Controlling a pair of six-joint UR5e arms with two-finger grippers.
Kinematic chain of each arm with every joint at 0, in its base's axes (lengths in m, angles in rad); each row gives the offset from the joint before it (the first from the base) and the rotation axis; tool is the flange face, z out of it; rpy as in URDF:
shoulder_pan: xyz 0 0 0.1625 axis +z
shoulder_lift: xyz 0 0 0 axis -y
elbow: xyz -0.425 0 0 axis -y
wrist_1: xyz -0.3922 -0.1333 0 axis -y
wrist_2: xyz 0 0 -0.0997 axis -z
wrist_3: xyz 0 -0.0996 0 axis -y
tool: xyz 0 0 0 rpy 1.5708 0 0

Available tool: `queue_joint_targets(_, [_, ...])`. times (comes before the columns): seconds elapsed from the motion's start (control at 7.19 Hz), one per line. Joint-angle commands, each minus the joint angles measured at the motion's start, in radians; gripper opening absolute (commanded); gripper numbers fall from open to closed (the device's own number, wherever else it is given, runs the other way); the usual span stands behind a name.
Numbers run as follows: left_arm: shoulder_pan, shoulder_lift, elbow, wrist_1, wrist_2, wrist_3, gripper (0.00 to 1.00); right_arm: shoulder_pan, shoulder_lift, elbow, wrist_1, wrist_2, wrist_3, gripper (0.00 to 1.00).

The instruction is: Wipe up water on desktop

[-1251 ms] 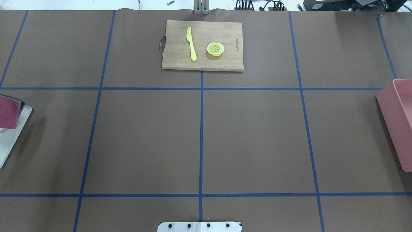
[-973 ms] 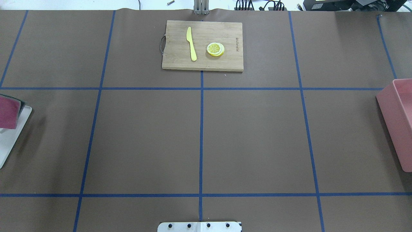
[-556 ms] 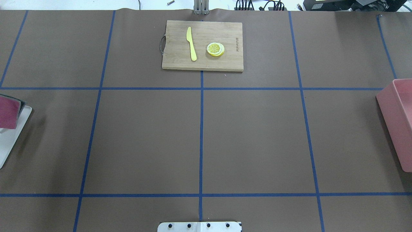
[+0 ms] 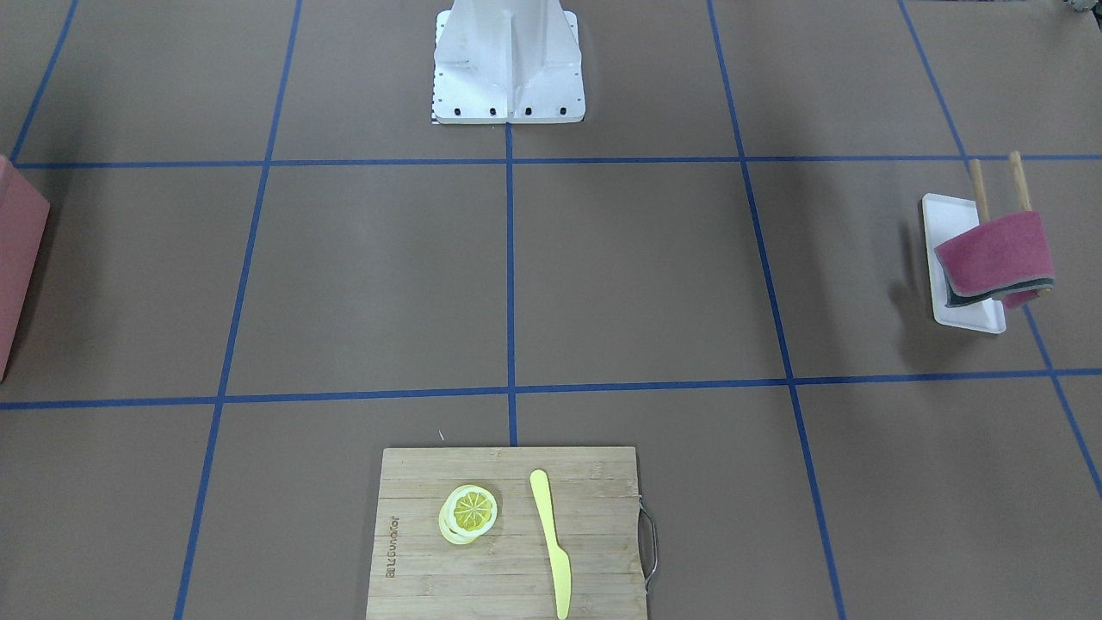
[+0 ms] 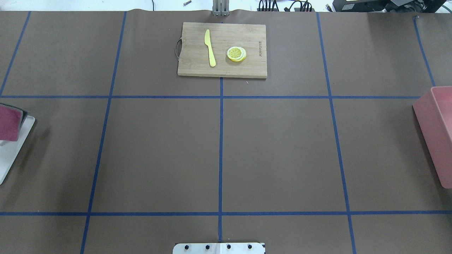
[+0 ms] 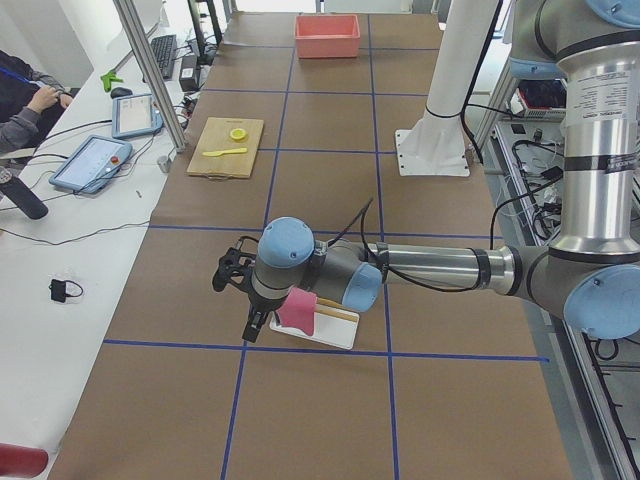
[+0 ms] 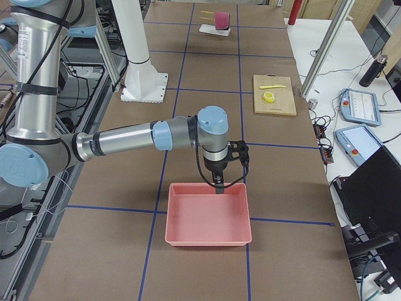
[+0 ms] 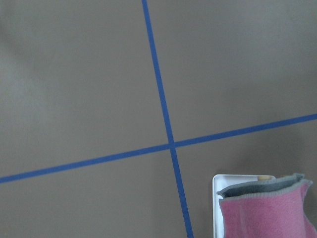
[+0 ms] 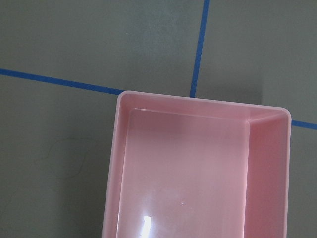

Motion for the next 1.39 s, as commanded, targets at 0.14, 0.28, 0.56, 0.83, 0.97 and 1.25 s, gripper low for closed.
queue_joint_targets(0.14, [0.001,0.008,0.016,-0.145,-0.013,0.008,0.98,0.011,0.008,0.016,0.006,-0.006,0.002,1.00])
queue_joint_targets(0.28, [0.002,0.008,0.067,-0.226,-0.010,0.010,0.98,0.018,-0.029,0.015,0.085,-0.007,-0.022,1.00])
queue_joint_targets(0.56, [0.065,0.052,0.096,-0.282,-0.009,-0.079,0.98,0.015,-0.038,0.007,0.169,0.007,0.072,1.00])
queue_joint_targets(0.83, [0.215,0.057,0.096,-0.358,-0.015,-0.347,0.98,0.012,-0.037,0.012,0.170,0.030,0.119,1.00])
queue_joint_targets(0.97, [0.246,0.069,0.096,-0.393,-0.019,-0.387,0.98,0.012,-0.038,0.012,0.172,0.030,0.114,1.00])
queue_joint_targets(1.25, [0.275,0.073,0.098,-0.403,-0.024,-0.394,0.73,0.012,-0.041,0.012,0.172,0.028,0.111,1.00])
